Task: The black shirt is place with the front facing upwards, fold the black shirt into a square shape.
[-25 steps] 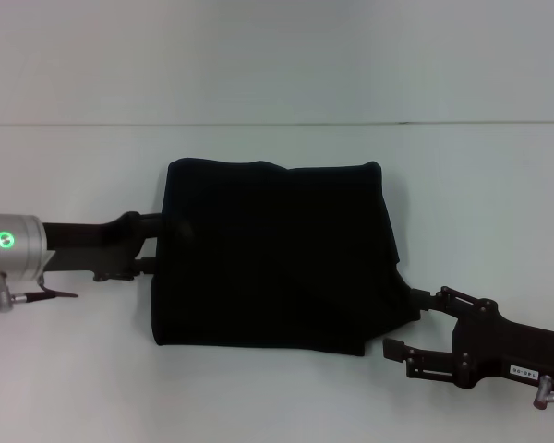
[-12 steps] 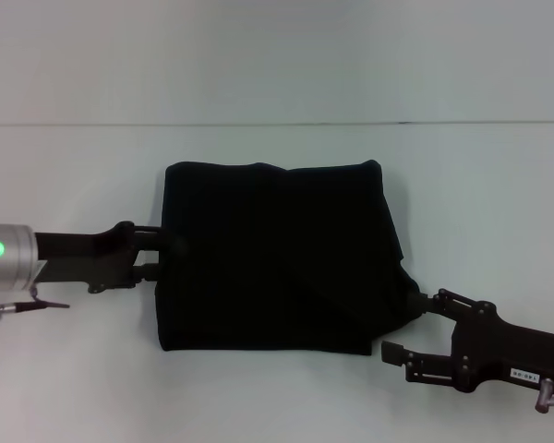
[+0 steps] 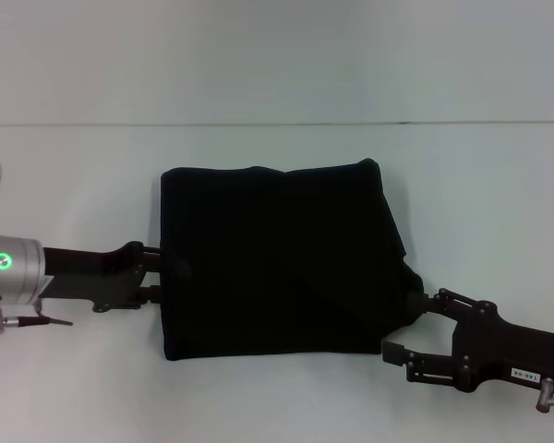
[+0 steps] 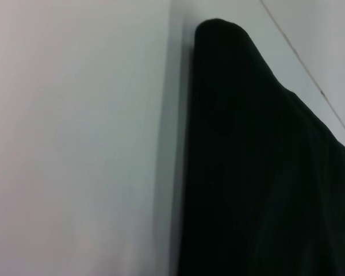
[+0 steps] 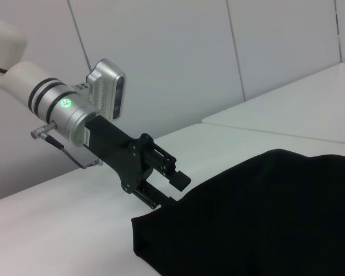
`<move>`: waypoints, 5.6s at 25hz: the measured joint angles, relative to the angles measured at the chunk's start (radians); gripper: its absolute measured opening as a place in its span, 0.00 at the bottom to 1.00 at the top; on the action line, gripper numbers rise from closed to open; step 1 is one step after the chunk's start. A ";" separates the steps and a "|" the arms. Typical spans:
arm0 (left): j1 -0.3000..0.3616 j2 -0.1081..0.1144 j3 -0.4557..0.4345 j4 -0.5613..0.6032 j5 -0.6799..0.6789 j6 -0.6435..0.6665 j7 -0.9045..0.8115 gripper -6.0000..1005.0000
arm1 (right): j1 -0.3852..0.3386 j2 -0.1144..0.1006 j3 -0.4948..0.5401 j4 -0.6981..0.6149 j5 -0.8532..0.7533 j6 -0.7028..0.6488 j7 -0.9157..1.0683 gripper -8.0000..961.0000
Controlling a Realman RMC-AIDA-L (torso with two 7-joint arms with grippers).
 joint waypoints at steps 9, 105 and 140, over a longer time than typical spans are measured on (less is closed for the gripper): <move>0.018 0.026 -0.002 0.036 0.001 0.049 -0.032 0.62 | 0.001 -0.001 0.002 -0.001 0.000 -0.001 0.001 0.98; 0.012 -0.064 -0.073 0.069 0.001 -0.080 0.083 0.90 | 0.021 -0.004 0.036 -0.001 0.003 -0.030 0.003 0.98; 0.000 -0.064 -0.002 0.090 -0.006 -0.106 0.113 0.08 | 0.020 -0.005 0.038 -0.001 0.008 -0.044 0.005 0.98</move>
